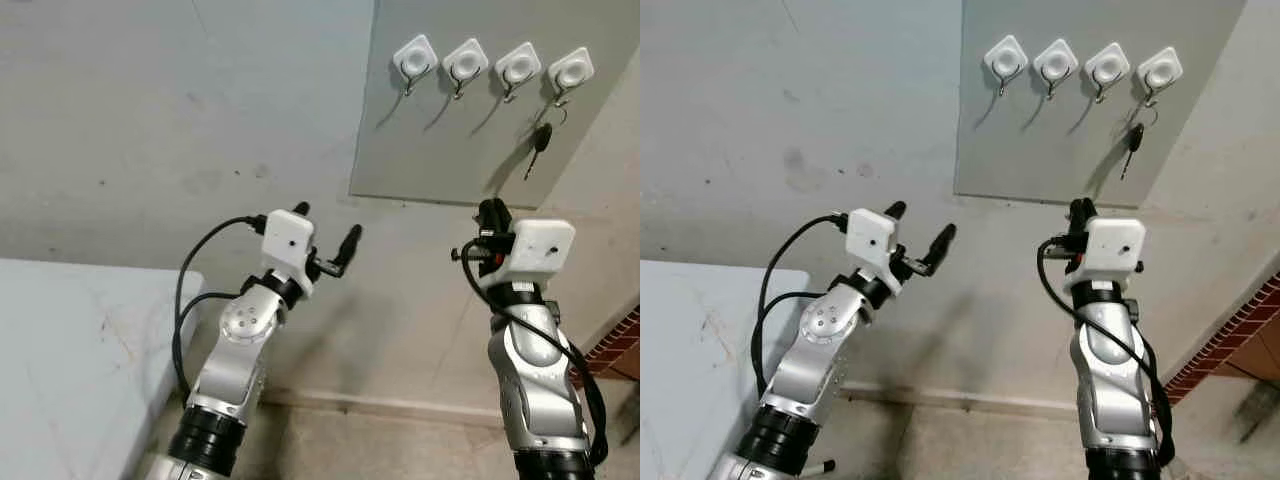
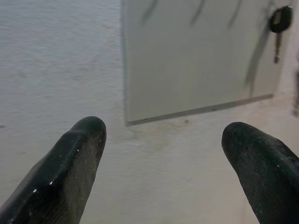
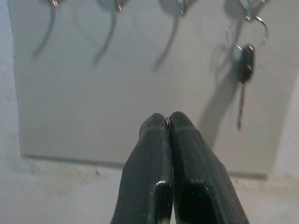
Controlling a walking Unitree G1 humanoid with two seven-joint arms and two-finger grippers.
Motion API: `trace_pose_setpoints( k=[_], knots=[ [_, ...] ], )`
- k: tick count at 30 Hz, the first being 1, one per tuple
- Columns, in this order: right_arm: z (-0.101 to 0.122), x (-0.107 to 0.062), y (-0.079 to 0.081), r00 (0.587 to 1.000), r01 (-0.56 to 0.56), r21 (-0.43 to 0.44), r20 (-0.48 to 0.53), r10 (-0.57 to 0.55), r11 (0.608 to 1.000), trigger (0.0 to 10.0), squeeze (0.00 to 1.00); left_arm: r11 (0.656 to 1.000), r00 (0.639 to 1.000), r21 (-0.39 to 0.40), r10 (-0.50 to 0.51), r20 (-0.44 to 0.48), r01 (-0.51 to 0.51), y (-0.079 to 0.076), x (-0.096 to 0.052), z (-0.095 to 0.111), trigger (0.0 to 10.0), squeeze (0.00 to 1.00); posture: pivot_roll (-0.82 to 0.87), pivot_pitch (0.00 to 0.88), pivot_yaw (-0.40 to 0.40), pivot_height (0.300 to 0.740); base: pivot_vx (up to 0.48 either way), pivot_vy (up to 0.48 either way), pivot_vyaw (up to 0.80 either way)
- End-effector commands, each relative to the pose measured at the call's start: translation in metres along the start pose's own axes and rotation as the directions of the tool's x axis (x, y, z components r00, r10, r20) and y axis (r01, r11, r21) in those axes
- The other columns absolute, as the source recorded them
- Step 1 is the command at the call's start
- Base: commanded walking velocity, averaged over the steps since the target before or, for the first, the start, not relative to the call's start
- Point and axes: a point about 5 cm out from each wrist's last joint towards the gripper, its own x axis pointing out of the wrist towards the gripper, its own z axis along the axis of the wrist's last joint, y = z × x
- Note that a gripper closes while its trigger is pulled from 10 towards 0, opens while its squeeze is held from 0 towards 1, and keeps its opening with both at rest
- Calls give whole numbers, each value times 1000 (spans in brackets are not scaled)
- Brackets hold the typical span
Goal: Hang keys on a hook
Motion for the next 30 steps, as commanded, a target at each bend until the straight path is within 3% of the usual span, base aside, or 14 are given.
trace_pose_setpoints(
  k=[1,11,19,30],
  knots=[
    [4,11,2,999,-35,31,12,35,999,10000,0,998,998,4,-60,35,60,-10,8,14,10000,0,-51,28,-36,740,0,0,0],
    [17,30,4,994,-74,13,87,72,997,10000,0,995,993,33,-98,58,96,-9,14,23,10000,0,-46,36,-29,740,0,0,0],
    [43,38,-1,971,-126,246,229,68,961,10000,0,996,994,52,-76,73,73,-1,18,31,10000,0,-41,44,-30,740,0,0,0],
    [49,41,-3,963,-148,298,262,68,943,10000,0,997,995,47,-65,80,61,-1,18,33,10000,0,-37,47,-36,740,0,0,0]
  ],
)
